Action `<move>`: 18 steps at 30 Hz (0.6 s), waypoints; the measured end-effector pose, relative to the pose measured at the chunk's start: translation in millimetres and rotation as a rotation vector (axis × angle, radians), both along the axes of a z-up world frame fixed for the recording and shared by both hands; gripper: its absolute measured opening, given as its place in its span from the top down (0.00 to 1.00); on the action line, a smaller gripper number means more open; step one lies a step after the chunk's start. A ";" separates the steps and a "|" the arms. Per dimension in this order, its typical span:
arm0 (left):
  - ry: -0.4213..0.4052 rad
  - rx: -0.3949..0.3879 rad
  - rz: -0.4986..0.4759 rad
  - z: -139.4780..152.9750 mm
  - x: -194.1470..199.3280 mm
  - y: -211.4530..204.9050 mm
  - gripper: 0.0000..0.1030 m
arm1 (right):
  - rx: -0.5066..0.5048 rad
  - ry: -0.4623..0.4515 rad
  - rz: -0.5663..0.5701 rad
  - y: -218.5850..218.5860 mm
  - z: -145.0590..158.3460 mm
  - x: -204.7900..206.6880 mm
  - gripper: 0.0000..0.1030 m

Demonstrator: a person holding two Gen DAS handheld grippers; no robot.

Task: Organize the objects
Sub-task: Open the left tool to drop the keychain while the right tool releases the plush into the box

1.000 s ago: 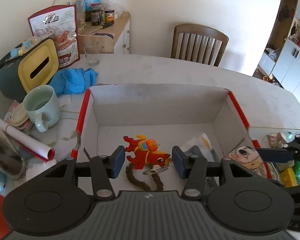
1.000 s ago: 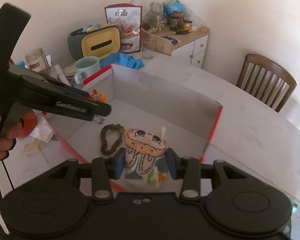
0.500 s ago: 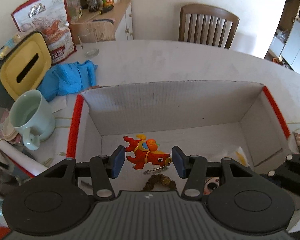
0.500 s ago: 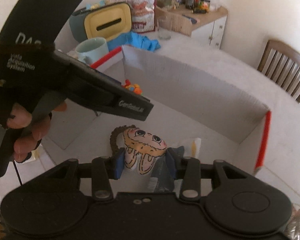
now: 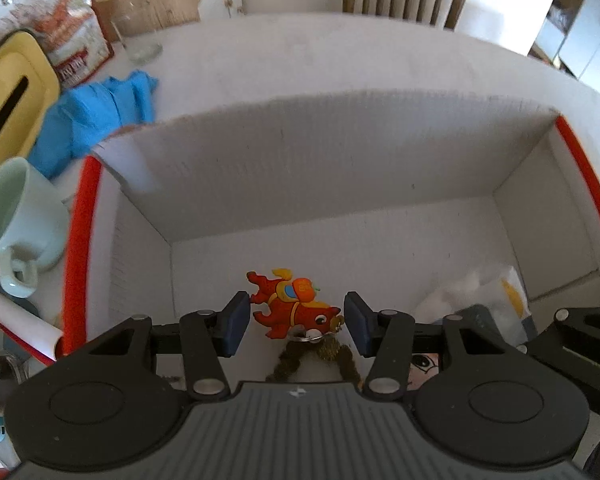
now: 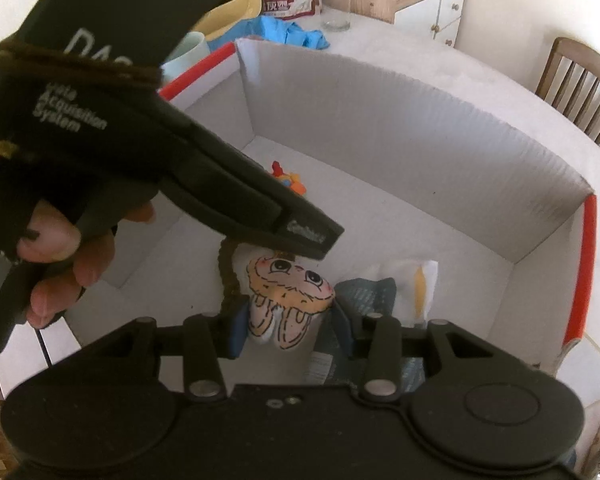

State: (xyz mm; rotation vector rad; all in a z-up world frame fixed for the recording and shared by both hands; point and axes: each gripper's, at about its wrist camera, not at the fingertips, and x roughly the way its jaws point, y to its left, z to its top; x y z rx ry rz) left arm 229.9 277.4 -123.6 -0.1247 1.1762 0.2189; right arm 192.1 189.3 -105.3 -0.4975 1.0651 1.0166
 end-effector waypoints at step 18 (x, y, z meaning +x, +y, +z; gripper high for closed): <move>-0.002 0.047 0.008 9.9 -7.6 -8.2 0.43 | 0.034 0.005 -0.022 -14.1 9.2 -7.0 0.46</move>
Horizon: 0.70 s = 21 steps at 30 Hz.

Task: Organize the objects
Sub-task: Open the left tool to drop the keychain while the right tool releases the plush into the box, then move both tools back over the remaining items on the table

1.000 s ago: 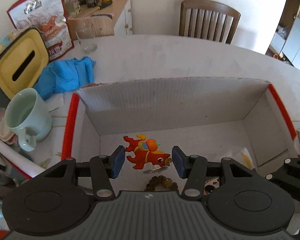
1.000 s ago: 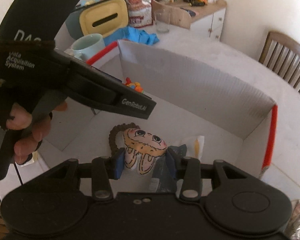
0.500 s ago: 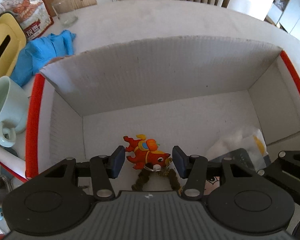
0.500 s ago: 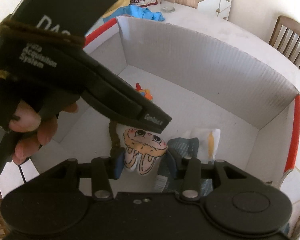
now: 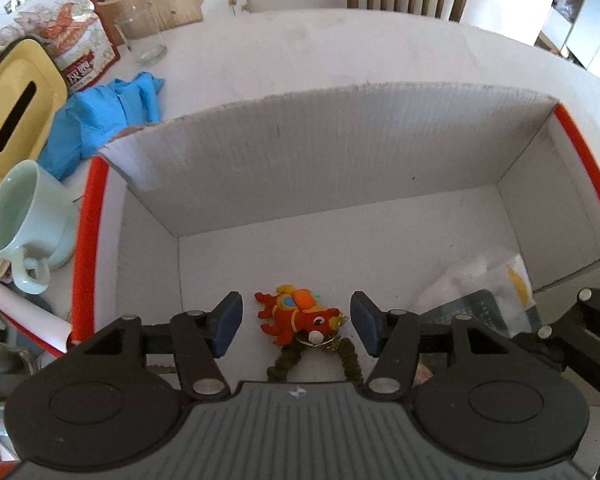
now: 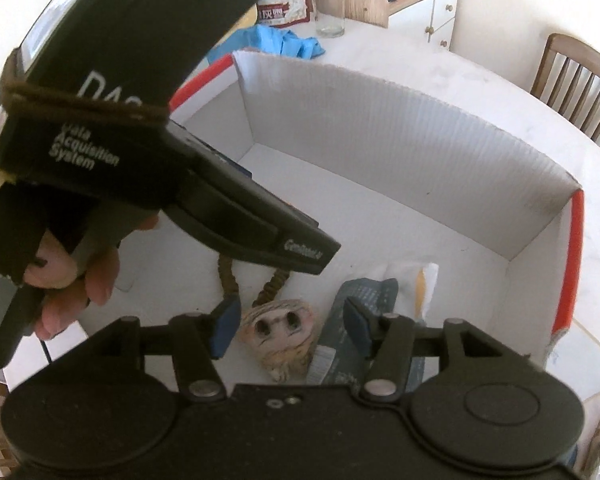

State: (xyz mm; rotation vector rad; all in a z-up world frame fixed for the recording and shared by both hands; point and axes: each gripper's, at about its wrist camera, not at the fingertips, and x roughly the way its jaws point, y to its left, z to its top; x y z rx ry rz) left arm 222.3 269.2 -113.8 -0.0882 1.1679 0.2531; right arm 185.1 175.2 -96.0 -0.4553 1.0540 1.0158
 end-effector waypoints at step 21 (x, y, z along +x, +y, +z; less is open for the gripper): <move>-0.228 0.041 -0.043 72.9 -54.1 -52.2 0.43 | 0.191 -0.038 -0.049 -74.6 66.9 -19.9 0.36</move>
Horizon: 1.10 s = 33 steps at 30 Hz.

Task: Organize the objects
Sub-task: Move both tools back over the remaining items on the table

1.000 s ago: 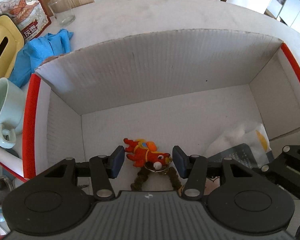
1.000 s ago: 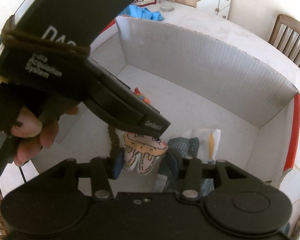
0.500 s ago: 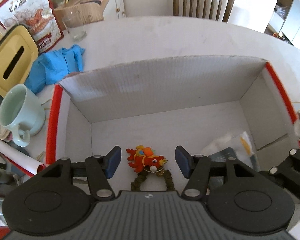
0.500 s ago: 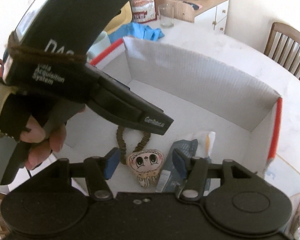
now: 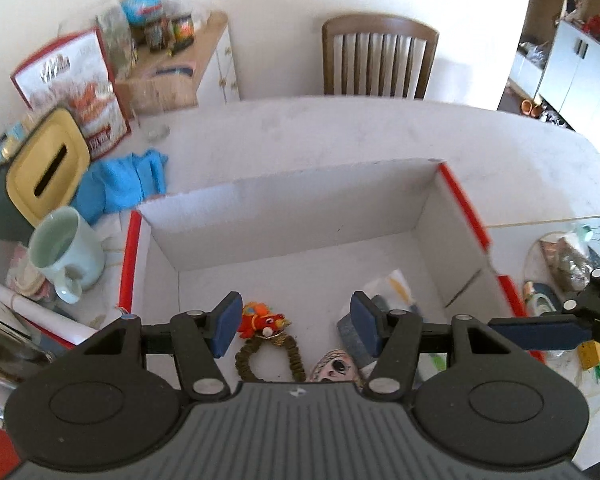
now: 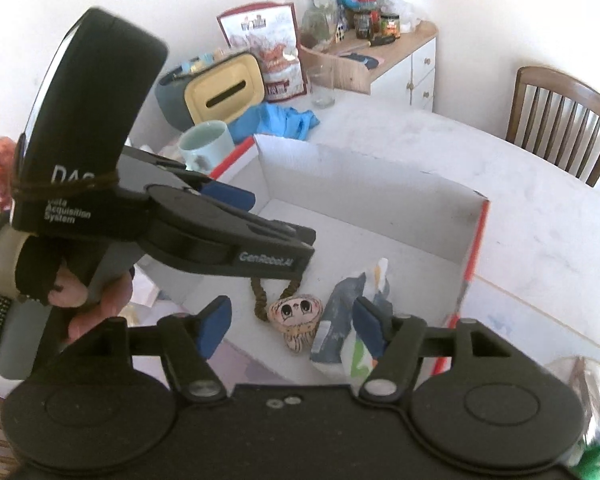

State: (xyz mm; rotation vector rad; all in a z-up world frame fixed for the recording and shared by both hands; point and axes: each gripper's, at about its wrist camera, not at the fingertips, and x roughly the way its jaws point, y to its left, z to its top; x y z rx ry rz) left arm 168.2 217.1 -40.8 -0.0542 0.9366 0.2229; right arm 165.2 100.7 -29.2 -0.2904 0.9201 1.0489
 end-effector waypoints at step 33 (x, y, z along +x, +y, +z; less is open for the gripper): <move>-0.173 -0.036 -0.129 25.3 -52.8 -161.5 0.22 | 0.082 -0.064 -0.311 -288.6 15.6 3.6 0.19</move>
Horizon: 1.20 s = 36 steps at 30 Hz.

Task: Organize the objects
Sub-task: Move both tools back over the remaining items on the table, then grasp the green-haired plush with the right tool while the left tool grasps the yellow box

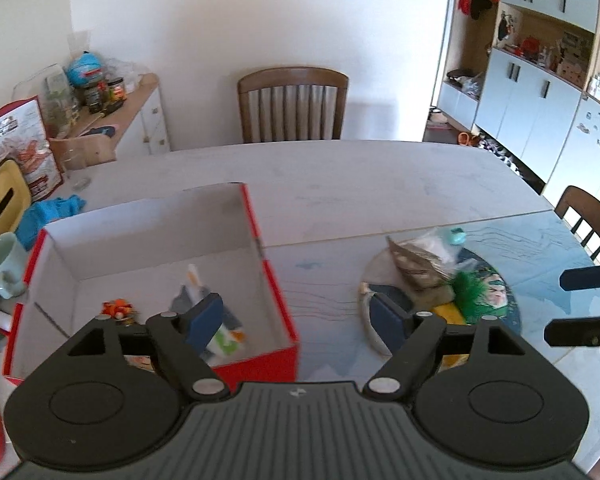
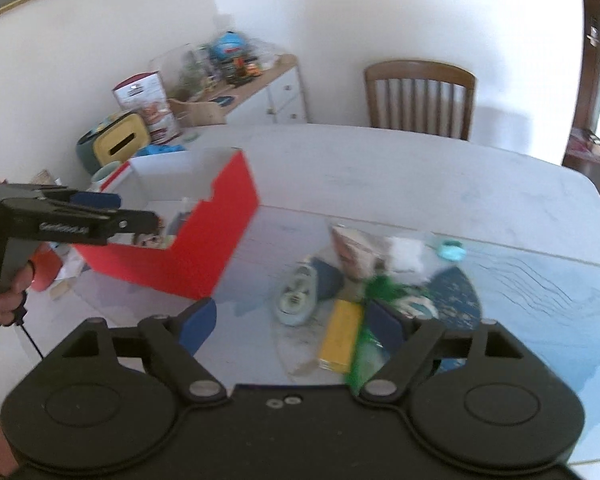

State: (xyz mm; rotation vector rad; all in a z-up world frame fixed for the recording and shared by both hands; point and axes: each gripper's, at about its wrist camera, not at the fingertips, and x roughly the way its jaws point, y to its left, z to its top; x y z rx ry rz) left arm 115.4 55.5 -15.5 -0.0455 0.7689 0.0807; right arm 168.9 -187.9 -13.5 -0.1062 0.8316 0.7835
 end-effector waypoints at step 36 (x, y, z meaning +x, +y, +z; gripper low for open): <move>0.107 0.043 -0.081 -112.8 63.4 -141.0 0.01 | -0.041 0.114 -0.067 -67.3 -89.3 94.8 0.12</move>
